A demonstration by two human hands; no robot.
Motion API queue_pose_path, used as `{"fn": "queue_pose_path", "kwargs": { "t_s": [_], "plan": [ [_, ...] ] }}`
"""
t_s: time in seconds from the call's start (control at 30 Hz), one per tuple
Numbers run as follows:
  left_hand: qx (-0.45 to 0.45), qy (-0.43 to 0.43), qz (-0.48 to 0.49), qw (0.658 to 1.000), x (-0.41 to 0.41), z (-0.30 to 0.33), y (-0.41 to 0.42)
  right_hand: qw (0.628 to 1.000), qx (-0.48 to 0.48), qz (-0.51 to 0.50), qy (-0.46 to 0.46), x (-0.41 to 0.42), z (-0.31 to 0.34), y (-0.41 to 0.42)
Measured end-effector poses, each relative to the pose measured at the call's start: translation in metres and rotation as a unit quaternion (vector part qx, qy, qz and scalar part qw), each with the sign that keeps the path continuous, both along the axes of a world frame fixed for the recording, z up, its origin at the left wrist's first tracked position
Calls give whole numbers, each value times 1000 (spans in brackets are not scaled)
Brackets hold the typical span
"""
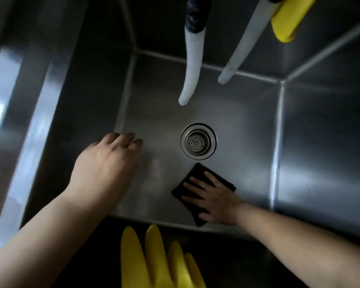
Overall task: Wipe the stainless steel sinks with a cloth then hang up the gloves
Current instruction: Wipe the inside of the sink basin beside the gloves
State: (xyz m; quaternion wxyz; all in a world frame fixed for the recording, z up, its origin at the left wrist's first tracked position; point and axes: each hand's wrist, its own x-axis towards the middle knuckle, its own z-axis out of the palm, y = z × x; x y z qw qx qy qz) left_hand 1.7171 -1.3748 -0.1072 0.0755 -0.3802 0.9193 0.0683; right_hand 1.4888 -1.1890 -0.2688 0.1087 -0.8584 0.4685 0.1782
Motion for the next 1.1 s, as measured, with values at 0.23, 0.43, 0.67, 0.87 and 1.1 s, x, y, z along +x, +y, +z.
{"fn": "queue_pose_path", "kwargs": {
  "t_s": [0.23, 0.43, 0.67, 0.87, 1.1],
  "plan": [
    [-3, 4, -5, 1000, -20, -11, 9, 915, -4, -393, 90, -108, -4, -48],
    [3, 1, 5, 1000, -36, -13, 11, 837, 1, -545, 46, -157, -11, -126],
    [-8, 0, 11, 1000, -49, 17, 12, 828, 28, -559, 14, -111, -1, -54],
    [-21, 4, 35, 999, -38, 51, 21, 836, 86, -540, 50, -58, 24, 8],
    [-15, 1, 23, 1000, -16, 69, 36, 861, 48, -506, 19, -59, 57, 8]
  ]
}}
